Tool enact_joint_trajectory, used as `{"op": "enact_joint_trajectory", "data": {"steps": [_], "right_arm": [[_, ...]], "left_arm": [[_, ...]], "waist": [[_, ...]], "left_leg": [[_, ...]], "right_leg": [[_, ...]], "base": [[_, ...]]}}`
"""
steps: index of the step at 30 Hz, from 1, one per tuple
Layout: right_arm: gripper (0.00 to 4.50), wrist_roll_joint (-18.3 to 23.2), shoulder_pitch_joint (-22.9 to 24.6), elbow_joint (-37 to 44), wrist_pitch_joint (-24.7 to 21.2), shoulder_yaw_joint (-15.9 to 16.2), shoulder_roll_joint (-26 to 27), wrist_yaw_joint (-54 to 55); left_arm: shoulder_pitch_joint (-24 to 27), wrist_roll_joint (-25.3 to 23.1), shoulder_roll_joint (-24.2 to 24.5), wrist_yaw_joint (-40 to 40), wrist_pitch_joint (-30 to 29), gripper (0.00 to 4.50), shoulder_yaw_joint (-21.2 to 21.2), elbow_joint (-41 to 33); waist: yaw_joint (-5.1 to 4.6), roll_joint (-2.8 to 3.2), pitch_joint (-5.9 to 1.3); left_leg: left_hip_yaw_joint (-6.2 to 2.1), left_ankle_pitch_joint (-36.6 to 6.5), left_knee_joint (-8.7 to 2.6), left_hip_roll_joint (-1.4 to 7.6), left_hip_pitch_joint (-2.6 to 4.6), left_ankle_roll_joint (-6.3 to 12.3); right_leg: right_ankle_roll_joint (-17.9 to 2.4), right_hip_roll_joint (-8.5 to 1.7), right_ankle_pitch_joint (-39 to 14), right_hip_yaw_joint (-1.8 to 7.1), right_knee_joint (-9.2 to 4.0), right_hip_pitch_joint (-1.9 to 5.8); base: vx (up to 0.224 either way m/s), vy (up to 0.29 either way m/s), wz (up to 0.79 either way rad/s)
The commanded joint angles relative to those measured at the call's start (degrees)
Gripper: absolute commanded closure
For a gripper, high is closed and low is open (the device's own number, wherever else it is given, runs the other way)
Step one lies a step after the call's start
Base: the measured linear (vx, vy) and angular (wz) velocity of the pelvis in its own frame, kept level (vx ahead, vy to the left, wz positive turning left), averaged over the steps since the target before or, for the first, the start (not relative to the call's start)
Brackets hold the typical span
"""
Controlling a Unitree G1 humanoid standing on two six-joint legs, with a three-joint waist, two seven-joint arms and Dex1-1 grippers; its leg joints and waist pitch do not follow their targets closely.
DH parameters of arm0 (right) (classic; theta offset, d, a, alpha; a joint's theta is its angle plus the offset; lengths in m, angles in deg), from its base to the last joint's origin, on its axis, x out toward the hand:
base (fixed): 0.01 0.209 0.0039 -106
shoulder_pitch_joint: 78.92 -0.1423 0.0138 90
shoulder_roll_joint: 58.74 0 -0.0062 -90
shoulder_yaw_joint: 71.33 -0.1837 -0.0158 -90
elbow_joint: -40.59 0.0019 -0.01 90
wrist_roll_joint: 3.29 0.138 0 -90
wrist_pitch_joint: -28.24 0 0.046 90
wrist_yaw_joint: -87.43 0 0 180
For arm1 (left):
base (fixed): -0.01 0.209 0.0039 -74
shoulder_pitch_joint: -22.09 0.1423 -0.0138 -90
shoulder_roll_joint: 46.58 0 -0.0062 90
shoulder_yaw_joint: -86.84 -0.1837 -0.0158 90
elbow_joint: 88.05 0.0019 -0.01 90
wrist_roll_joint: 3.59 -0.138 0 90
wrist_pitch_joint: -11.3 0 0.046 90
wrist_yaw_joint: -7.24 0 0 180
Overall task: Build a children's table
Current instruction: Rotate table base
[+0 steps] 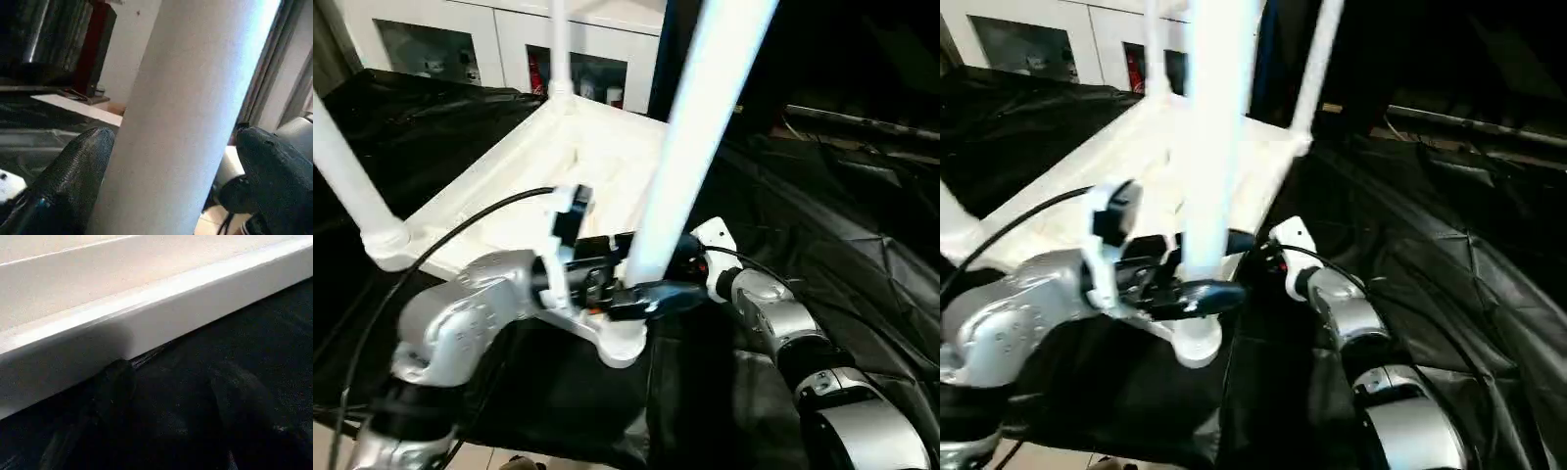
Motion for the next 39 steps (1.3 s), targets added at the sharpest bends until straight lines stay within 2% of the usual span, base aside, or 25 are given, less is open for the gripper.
{"op": "enact_joint_trajectory", "data": {"steps": [1, 5, 6, 7, 8, 12, 15, 23, 28, 29, 30, 31, 32, 33, 35, 38, 39], "right_arm": [[1.67, 1.04, -0.44, 0.16, 1.42, 0.52, 0.57, -3.08], [1.67, 2.48, 1.02, 2.33, 1.23, 1.21, 2.05, -9.3], [1.67, 2.51, 1.03, 2.37, 1.21, 1.23, 2.1, -9.41], [1.67, 2.7, 1.14, 2.6, 1.1, 1.35, 2.38, -10.0], [1.67, 2.71, 1.23, 2.85, 1.51, 1.68, 2.99, -10.39], [1.67, 2.13, 0.71, 2.12, 2.45, 1.79, 4.06, -8.93], [1.67, 1.63, -0.49, 0.41, 3.59, 0.64, 4.19, -5.85], [1.67, 2.83, -2.55, -0.84, 4.68, -3.78, 0.35, -1.84], [1.67, 3.61, -1.38, 2.4, 4.89, -4.93, -4.54, -5.56], [1.67, 3.3, -0.71, 3.57, 4.59, -4.65, -5.76, -6.53], [1.67, 2.8, 0.67, 5.99, 3.99, -4.02, -7.92, -8.67], [1.67, 2.69, 1.09, 6.74, 3.81, -3.82, -8.48, -9.3], [1.67, 2.29, 2.56, 9.1, 3.29, -3.09, -10.38, -11.37], [1.67, 2.07, 3.34, 10.29, 3.05, -2.69, -11.39, -12.43], [1.67, 2.19, 6.46, 15.26, 2.05, -1.81, -14.66, -16.59], [1.67, 3.57, 11.17, 23.71, 0.3, -0.58, -19.48, -23.0], [1.67, 3.57, 11.17, 23.71, 0.3, -0.58, -19.48, -23.0]], "left_arm": [[-1.31, -1.52, -0.97, -0.76, 1.15, 0.04, -1.51, 0.86], [-2.89, -1.49, -2.76, -0.05, 1.33, 0.04, -2.73, 2.14], [-2.96, -1.53, -2.84, -0.08, 1.38, 0.04, -2.75, 2.21], [-3.37, -1.77, -3.25, -0.25, 1.65, 0.04, -2.87, 2.65], [-4.16, -2.37, -4.12, -0.52, 2.33, 0.04, -3.24, 3.75], [-5.06, -4.73, -5.94, -1.18, 4.6, 0.04, -4.51, 5.93], [-5.41, -7.42, -7.32, -2.66, 7.3, 0.04, -5.69, 7.74], [-5.81, -16.4, -8.15, -6.13, 15.17, 0.04, -7.27, 12.06], [-4.65, -22.72, -3.87, -6.05, 20.43, 0.04, -8.19, 13.88], [-4.09, -23.76, -2.42, -5.69, 20.75, 0.04, -8.58, 13.92], [-3.01, -25.53, 0.15, -5.17, 21.05, 0.04, -9.35, 13.7], [-2.72, -25.98, 0.81, -5.09, 21.07, 0.04, -9.56, 13.56], [-1.6, -26.44, 3.08, -3.92, 20.07, 0.04, -10.18, 12.49], [-0.98, -26.44, 4.27, -3.09, 19.3, 0.32, -10.48, 11.8], [0.78, -26.83, 7.35, -1.37, 17.09, 0.32, -11.16, 9.88], [1.8, -30.25, 10.48, -0.79, 18.46, 0.57, -12.72, 9.98], [1.8, -30.25, 10.48, -0.79, 18.46, 0.7, -12.72, 9.98]], "waist": [[0.54, 0.39, -3.65], [0.59, 0.37, -3.71], [0.62, 0.36, -3.66], [0.49, 0.63, -3.77], [0.45, 0.47, -3.78], [0.51, 0.56, -3.79], [0.53, 0.53, -3.78], [0.74, 0.67, -4.02], [1.53, 0.73, -4.08], [1.72, 1.2, -4.11], [1.79, 1.03, -4.09], [1.9, 0.92, -4.01], [1.97, 1.1, -3.97], [1.94, 1.03, -3.96], [2.11, 1.15, -3.8], [2.52, 1.02, -3.62], [2.79, 1.04, -3.57]], "left_leg": [[-0.51, -13.4, -3.8, 1.03, 0.31, -0.93], [-0.46, -13.12, -3.69, 1.04, 0.38, -0.33], [-0.49, -13.1, -3.75, 1.08, 0.38, -0.06], [-0.57, -12.68, -3.8, 1.11, 0.28, -0.17], [-0.59, -12.72, -3.79, 1.09, 0.27, -0.12], [-0.62, -12.96, -3.74, 1.11, 0.38, -0.15], [-0.6, -13.17, -3.77, 1.21, 0.53, -0.08], [-0.56, -12.49, -3.7, 1.24, 0.53, 0.67], [-0.44, -10.98, -3.6, 1.21, 0.64, 1.66], [-0.45, -10.86, -3.59, 1.23, 0.77, 1.5], [-0.49, -10.85, -3.62, 1.24, 0.67, 1.32], [-0.43, -11.26, -3.67, 1.26, 0.66, 1.29], [-0.47, -11.57, -3.64, 1.21, 0.7, 1.17], [-0.48, -12.09, -3.7, 1.26, 0.66, 1.14], [-0.49, -13.21, -3.8, 1.29, 0.77, 0.86], [-0.6, -14.39, -3.94, 1.4, 0.8, 1.15], [-0.61, -15.0, -3.92, 1.39, 0.91, 1.33]], "right_leg": [[-9.68, -3.17, -16.37, 2.24, -4.12, 2.84], [-10.19, -3.21, -15.64, 2.27, -4.07, 2.86], [-10.32, -3.19, -15.56, 2.26, -4.12, 2.85], [-10.55, -3.19, -14.87, 2.2, -4.05, 2.99], [-10.89, -3.21, -14.78, 2.17, -4.01, 3.02], [-10.91, -3.35, -15.81, 2.19, -4.2, 2.99], [-11.1, -3.35, -15.75, 2.17, -4.31, 2.78], [-11.57, -3.36, -13.0, 2.15, -4.13, 3.01], [-11.86, -3.19, -10.68, 2.13, -3.84, 3.18], [-12.06, -3.26, -10.44, 2.14, -3.75, 3.16], [-12.07, -3.21, -10.27, 2.08, -3.75, 3.21], [-11.95, -3.13, -10.61, 2.12, -3.85, 3.23], [-11.98, -3.17, -11.0, 2.12, -3.83, 3.17], [-11.72, -3.13, -11.74, 2.11, -3.87, 3.1], [-11.55, -3.2, -14.18, 2.15, -4.17, 2.95], [-10.55, -3.05, -15.92, 2.15, -4.48, 3.0], [-9.93, -3.13, -17.49, 2.19, -4.63, 2.9]], "base": [[0.0, 0.0, 0.0], [0.0, 0.0, 0.0], [0.0, 0.0, 0.0], [0.0, 0.0, 0.0], [0.0, 0.0, 0.0], [0.0, 0.0, 0.0], [0.0, 0.0, 0.0], [0.0, 0.0, 0.0], [0.0, 0.0, 0.0], [0.0, 0.0, 0.0], [0.0, 0.0, 0.0], [0.0, 0.0, 0.0], [0.0, 0.0, 0.0], [0.0, 0.0, 0.0], [0.0, 0.0, 0.0], [0.0, 0.0, 0.0], [0.0, 0.0, 0.0]]}}
